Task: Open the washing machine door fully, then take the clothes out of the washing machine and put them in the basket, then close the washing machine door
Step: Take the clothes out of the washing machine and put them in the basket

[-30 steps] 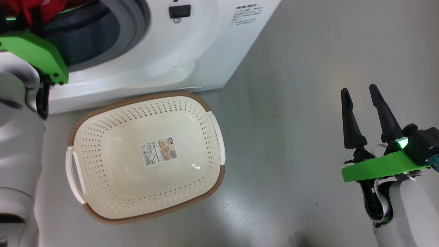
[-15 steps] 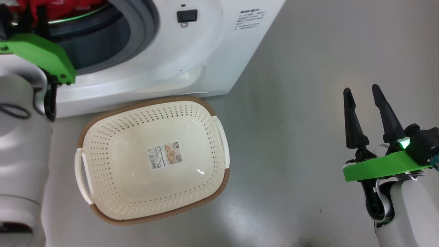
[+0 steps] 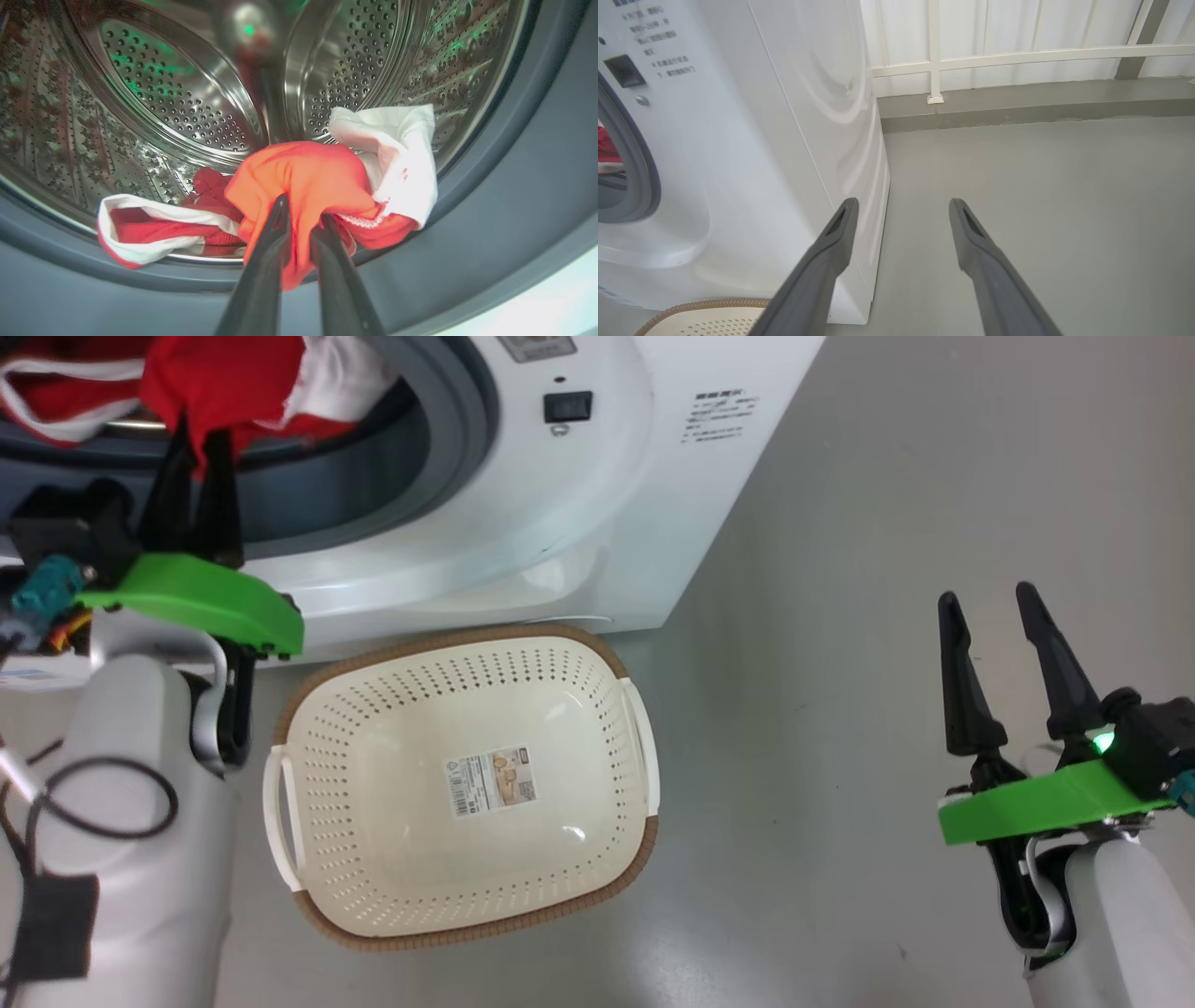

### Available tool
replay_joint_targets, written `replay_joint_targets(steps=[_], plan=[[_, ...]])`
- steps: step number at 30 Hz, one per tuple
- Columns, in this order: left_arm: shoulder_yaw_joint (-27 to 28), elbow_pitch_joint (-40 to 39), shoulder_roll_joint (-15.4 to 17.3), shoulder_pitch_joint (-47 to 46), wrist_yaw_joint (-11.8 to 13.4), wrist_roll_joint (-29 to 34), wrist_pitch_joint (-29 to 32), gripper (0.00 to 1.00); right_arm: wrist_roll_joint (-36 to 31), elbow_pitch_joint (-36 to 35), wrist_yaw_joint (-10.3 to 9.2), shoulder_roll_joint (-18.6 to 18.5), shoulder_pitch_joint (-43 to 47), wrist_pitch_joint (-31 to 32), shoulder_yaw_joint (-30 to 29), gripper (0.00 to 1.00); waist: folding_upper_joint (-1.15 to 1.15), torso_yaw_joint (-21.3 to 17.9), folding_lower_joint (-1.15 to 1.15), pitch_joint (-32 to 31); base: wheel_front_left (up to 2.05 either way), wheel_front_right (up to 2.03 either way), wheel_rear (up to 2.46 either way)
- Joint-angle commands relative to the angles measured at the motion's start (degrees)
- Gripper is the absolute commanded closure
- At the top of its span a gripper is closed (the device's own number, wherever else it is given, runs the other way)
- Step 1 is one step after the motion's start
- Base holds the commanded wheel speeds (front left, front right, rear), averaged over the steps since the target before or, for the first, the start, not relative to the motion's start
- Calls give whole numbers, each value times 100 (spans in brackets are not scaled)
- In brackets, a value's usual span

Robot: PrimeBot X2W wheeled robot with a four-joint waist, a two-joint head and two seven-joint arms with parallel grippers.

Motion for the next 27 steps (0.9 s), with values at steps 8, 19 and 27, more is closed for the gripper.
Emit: replay_joint_targets(steps=[8, 19, 27], plan=[[565, -1339, -153, 888, -218, 248, -69, 100, -139, -106, 36, 4, 256, -36, 43, 0, 0, 246, 0, -214, 0, 0, 0], [877, -2731, -363, 1793, -317, 333, -70, 100, -152, -82, 36, -9, 330, -36, 29, 0, 0, 319, 0, -345, 0, 0, 0], [964, -3728, -420, 2282, -329, 264, -70, 100, -138, -70, 36, -10, 400, -36, 58, 0, 0, 324, 0, -425, 0, 0, 0]])
